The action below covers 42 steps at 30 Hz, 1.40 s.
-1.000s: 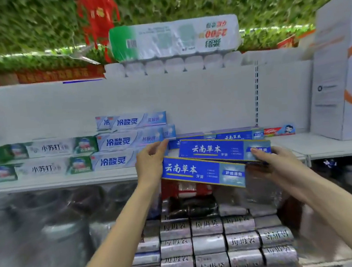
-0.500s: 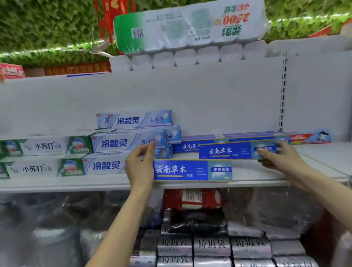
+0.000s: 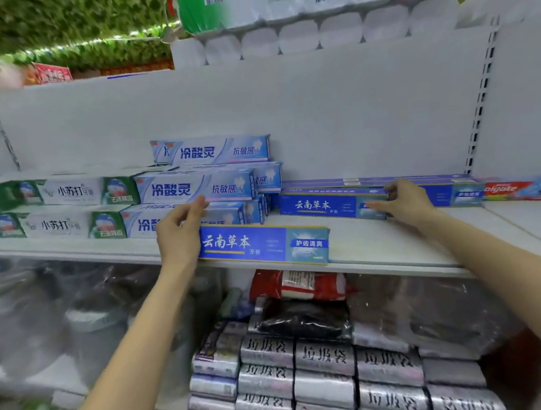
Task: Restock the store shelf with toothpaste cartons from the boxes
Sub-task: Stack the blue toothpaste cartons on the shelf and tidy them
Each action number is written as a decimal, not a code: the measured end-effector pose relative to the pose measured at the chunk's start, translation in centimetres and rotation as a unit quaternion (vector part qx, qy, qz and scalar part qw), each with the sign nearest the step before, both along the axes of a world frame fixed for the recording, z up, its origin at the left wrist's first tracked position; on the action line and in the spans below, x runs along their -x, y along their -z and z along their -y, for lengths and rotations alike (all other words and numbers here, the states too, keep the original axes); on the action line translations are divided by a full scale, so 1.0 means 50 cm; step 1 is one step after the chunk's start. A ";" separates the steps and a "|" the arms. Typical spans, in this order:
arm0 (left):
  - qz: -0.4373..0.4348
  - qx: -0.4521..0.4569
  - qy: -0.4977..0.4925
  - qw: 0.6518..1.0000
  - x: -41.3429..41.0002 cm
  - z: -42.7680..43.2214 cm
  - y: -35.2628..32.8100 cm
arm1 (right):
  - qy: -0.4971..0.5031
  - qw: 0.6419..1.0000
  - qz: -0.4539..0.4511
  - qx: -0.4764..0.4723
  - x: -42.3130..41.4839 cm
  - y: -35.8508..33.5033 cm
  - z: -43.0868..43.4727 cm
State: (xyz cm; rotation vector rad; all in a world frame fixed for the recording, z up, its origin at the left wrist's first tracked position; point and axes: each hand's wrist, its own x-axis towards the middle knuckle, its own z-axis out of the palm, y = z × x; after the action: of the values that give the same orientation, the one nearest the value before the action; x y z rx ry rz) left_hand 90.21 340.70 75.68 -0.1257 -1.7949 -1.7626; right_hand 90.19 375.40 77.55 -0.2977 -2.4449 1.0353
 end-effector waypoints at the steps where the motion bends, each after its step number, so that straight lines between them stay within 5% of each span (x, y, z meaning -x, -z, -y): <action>1: 0.004 -0.002 0.006 1.000 -0.001 -0.002 0.000 | -0.001 1.000 0.007 0.001 0.008 -0.001 0.003; 18: 0.036 -0.021 0.028 0.999 0.000 -0.004 -0.005 | -0.008 0.999 0.011 -0.037 0.061 0.004 0.014; 21: 0.025 -0.066 0.030 0.997 -0.006 -0.021 -0.017 | -0.004 0.998 -0.056 -0.014 0.034 -0.016 0.013; 25: 0.016 -0.091 0.032 0.995 -0.010 -0.092 -0.037 | -0.211 0.954 -0.006 0.213 -0.078 -0.056 0.039; 29: -0.015 -0.069 0.001 0.997 -0.010 -0.194 -0.054 | -0.307 0.931 0.080 0.178 -0.185 -0.063 0.011; 36: -0.012 -0.007 0.103 0.995 -0.012 -0.406 -0.062 | -0.153 0.981 0.064 0.098 -0.254 -0.046 -0.148; 42: 0.077 0.154 0.307 0.936 -0.034 -0.523 -0.032 | -0.064 0.996 0.028 0.057 -0.279 -0.028 -0.301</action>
State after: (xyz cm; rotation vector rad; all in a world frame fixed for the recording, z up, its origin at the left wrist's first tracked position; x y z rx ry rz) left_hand 91.93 366.85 77.26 -0.7702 -2.3112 -1.9112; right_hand 104.14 390.43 78.96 -0.2121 -2.4866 1.2381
